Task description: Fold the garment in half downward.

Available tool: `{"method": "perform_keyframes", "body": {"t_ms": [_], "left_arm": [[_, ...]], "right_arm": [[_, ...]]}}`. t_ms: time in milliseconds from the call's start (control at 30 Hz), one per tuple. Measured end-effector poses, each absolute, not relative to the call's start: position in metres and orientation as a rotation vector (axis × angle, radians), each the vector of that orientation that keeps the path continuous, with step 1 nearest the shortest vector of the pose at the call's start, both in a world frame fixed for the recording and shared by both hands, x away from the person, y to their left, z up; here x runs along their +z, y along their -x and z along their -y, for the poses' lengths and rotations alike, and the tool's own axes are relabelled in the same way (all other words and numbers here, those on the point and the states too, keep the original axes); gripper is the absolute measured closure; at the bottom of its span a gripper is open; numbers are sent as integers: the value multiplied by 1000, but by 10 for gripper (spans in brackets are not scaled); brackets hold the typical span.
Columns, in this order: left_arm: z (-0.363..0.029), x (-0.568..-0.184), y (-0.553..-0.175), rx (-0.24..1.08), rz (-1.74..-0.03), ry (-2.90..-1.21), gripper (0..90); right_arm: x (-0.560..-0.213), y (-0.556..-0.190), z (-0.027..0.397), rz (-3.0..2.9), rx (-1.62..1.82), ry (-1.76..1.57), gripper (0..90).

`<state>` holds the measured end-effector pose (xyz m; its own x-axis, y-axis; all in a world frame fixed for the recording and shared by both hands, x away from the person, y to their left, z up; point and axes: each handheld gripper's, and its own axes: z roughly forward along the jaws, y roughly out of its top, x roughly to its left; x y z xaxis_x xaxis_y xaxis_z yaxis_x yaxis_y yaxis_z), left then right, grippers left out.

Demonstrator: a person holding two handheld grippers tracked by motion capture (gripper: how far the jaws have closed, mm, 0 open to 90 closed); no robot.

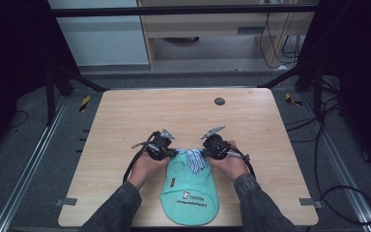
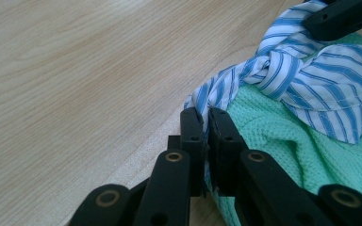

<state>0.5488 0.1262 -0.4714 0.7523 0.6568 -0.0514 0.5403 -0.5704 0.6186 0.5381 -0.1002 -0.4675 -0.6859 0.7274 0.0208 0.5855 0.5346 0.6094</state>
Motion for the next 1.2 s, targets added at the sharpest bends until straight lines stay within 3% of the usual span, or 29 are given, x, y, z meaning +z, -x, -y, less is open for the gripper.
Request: {"method": "perform_keyframes", "body": {"t_ms": [1200], "left_arm": [[-124,-425,-551,322,-828,-2283,857]], "right_arm": [[-423,-538,107,-2499,923,-1006,842]]}}
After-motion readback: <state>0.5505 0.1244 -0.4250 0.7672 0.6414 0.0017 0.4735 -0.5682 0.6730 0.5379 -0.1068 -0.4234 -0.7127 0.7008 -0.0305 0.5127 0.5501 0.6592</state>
